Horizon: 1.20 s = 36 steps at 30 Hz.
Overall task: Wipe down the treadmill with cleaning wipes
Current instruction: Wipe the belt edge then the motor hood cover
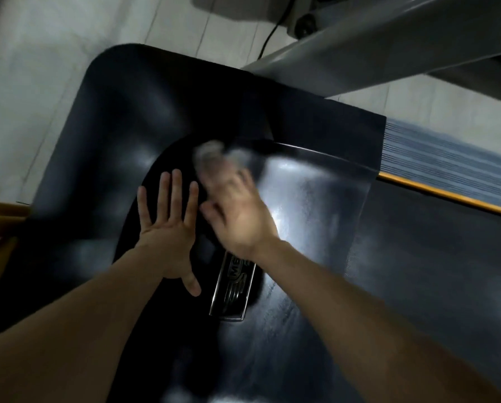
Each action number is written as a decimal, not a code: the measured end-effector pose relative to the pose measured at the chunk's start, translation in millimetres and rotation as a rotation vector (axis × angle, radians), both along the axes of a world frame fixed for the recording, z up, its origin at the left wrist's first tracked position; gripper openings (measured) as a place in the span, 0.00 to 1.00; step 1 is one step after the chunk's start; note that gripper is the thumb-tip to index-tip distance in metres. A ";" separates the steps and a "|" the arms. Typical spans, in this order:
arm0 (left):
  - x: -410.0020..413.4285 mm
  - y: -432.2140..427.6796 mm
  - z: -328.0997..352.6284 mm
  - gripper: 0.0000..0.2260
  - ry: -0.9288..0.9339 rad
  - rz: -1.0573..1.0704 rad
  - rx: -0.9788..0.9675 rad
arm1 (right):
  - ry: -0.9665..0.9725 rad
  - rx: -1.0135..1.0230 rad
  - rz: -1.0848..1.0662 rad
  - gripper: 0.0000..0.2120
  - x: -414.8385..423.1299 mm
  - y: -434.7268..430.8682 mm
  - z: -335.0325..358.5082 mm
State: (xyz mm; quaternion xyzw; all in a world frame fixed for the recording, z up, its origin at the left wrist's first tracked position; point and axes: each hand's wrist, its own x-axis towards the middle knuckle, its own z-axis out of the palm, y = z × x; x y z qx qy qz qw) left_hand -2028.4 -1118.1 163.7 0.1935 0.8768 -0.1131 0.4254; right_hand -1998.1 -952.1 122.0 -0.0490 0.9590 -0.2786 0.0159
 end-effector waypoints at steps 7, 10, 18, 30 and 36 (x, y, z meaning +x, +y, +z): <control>1.6 0.3 -7.3 0.90 -0.001 0.009 0.046 | -0.225 0.209 -0.863 0.34 -62.3 135.5 -9.6; 2.8 0.7 -8.3 0.90 0.000 0.028 0.051 | -0.071 0.211 -0.534 0.33 -91.6 84.3 -3.3; 3.2 -8.9 -6.0 0.76 0.150 0.033 0.244 | -0.087 0.289 -0.154 0.31 -100.4 98.2 -7.3; -59.8 -42.1 -45.9 0.27 0.879 0.248 0.487 | 0.010 0.185 0.420 0.28 -134.5 -18.5 15.5; -60.4 -42.3 -43.1 0.27 0.876 0.256 0.470 | -0.364 0.301 -0.412 0.34 -168.4 69.8 -1.2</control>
